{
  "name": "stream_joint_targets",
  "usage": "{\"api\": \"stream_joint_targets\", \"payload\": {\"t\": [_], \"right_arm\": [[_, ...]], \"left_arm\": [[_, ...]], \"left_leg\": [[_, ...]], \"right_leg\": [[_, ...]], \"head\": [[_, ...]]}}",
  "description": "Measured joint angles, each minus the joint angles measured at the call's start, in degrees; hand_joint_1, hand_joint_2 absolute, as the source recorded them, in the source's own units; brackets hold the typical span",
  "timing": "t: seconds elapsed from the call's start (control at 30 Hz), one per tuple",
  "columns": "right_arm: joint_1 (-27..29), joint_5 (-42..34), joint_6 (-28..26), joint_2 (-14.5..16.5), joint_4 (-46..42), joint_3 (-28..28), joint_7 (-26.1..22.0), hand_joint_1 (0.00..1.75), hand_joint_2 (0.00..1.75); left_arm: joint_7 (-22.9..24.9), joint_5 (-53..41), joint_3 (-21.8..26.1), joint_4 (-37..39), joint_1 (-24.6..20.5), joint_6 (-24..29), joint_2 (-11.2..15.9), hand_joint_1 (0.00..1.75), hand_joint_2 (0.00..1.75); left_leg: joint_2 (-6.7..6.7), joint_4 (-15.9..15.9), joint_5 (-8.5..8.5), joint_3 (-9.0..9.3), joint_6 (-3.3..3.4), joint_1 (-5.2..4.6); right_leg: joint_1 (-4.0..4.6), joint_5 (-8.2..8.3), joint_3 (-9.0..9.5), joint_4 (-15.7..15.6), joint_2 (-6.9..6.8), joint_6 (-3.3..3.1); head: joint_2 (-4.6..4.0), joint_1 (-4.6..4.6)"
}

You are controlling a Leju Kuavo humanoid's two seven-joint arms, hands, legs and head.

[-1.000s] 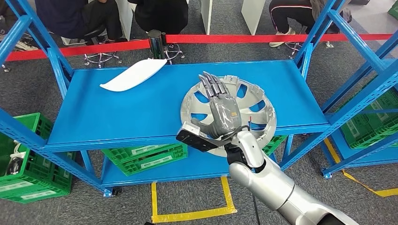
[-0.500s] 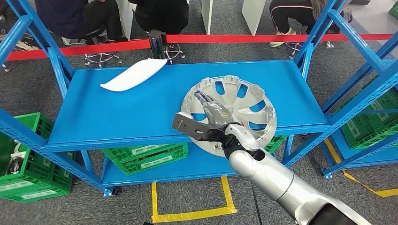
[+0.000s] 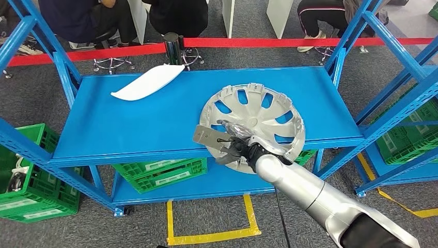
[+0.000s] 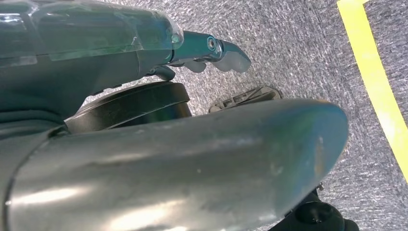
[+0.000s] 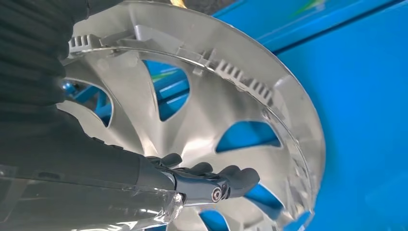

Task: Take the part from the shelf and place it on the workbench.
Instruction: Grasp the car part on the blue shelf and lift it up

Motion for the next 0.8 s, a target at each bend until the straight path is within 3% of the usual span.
{"api": "stream_joint_targets", "payload": {"t": [0.8], "right_arm": [[-5.04, -0.16, 11.35, -0.61, 8.58, 5.86, 1.26, 0.00, 1.75]], "left_arm": [[0.04, 0.72, 0.00, 0.02, 0.09, -0.24, 0.01, 0.00, 0.00]], "left_leg": [[-0.09, 0.00, 0.01, 0.06, 0.00, 0.00]], "right_leg": [[0.00, 0.00, 0.05, -0.01, -0.04, 0.00]], "head": [[0.00, 0.02]]}}
